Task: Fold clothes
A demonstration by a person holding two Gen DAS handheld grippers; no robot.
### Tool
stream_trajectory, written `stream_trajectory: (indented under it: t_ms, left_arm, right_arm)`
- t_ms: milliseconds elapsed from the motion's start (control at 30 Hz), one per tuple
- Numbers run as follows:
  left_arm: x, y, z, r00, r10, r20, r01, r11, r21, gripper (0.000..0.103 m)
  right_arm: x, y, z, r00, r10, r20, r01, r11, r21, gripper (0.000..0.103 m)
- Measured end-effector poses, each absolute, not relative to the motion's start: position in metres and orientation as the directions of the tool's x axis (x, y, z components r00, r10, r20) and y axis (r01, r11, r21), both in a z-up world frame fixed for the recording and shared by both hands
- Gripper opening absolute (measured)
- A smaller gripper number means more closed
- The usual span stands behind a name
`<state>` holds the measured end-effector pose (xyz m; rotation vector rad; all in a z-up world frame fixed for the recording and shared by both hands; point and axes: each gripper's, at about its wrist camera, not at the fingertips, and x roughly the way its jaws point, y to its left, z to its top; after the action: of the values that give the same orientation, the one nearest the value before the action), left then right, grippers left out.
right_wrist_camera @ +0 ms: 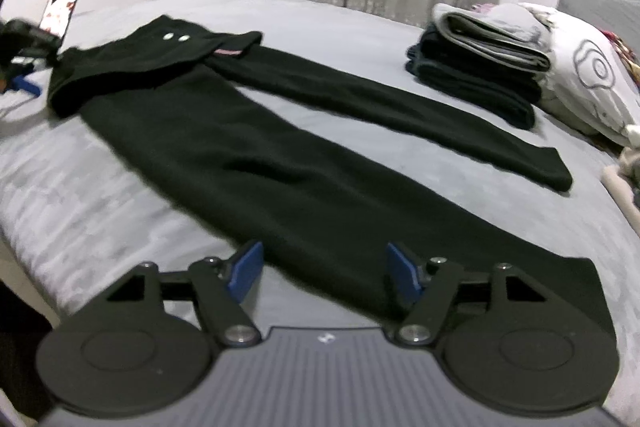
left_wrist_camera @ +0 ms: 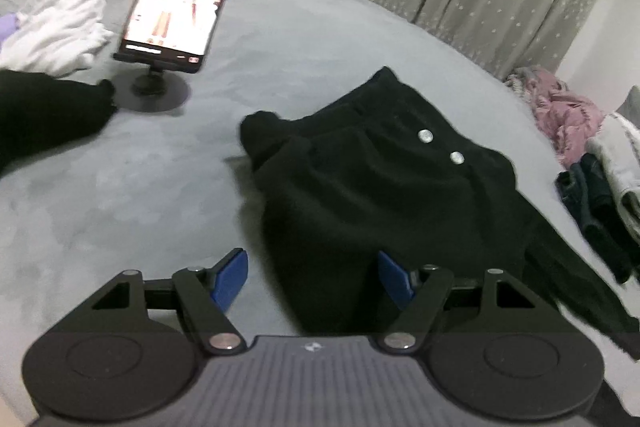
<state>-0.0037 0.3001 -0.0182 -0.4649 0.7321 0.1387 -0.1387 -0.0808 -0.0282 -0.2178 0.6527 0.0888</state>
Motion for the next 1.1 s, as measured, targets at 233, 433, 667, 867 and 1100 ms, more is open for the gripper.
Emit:
stream_trajectory:
  t_ms: [233,433,667,867,1100]
  left_arm:
    - [0.005,0.297,-0.021,0.745,-0.037,-0.666,-0.298,0.875,-0.382,0.041]
    - [0.007,0.300,-0.024,0.756,-0.026,-0.655,-0.330,0.849,-0.414,0.013]
    - [0.000,0.296,-0.013,0.792,-0.028,-0.610,-0.302,0.850,-0.431,0.010]
    - [0.002,0.293,0.014,0.827,-0.049,-0.559,-0.284,0.822,-0.493,0.009]
    - [0.037,0.267,0.051,0.863,-0.033,-0.504,-0.259,0.827,-0.499,0.008]
  right_arm:
    - [-0.136,-0.065,-0.035,0.797,0.057,-0.602,-0.233,0.948,-0.218,0.067]
    - [-0.126,-0.047,-0.038,0.808,0.070,-0.585,-0.317,0.889,-0.331,0.047]
    - [-0.122,-0.037,-0.029,0.827,0.074,-0.558,-0.320,0.877,-0.358,0.009]
    - [-0.115,-0.050,0.002,0.884,0.026,-0.467,-0.206,0.919,-0.338,0.005]
    - [-0.074,-0.069,0.033,0.906,-0.050,-0.421,-0.099,0.940,-0.325,0.005]
